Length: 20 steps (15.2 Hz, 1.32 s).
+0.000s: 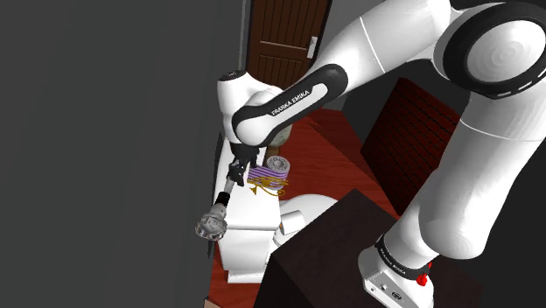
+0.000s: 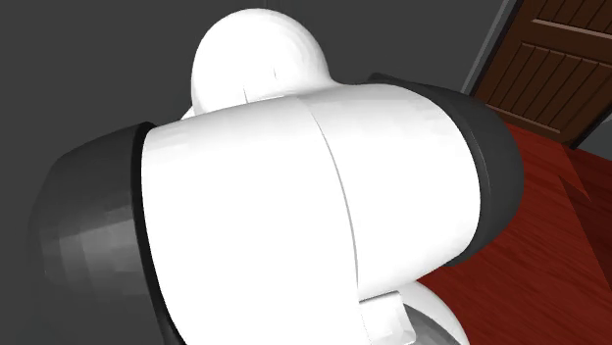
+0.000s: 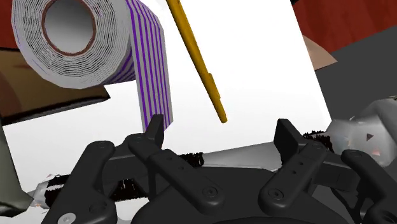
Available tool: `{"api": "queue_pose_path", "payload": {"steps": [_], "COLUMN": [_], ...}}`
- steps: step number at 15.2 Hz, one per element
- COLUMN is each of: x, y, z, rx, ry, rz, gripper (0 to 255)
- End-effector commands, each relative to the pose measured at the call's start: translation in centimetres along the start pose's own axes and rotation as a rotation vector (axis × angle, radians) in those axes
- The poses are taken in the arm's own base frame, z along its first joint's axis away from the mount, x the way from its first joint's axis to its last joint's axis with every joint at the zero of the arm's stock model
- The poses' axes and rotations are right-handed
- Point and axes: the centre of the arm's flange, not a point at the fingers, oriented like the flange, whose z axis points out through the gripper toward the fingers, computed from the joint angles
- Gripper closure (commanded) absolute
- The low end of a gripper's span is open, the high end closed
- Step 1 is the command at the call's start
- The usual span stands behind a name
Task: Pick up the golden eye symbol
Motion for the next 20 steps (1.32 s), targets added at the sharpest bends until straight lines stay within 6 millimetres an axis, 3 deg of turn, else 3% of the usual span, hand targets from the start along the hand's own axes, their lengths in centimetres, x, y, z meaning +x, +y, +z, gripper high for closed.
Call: {"api": "queue_pose_path", "payload": {"steps": [1, 7, 8, 17, 20], "x": [0.5, 0.9, 1.0, 0.9, 0.6], "y": [-0.2, -0.4, -0.4, -0.4, -0.3], "z": [1.2, 3.6, 3.6, 3.6, 2.1], "rx": [-0.001, -0.001, -0.001, -0.001, -0.001], "ry": [-0.002, -0.002, -0.002, -0.002, -0.002], "rz": [-0.004, -0.005, -0.005, -0.004, -0.004], "gripper": [0, 0, 255, 255, 255]}}
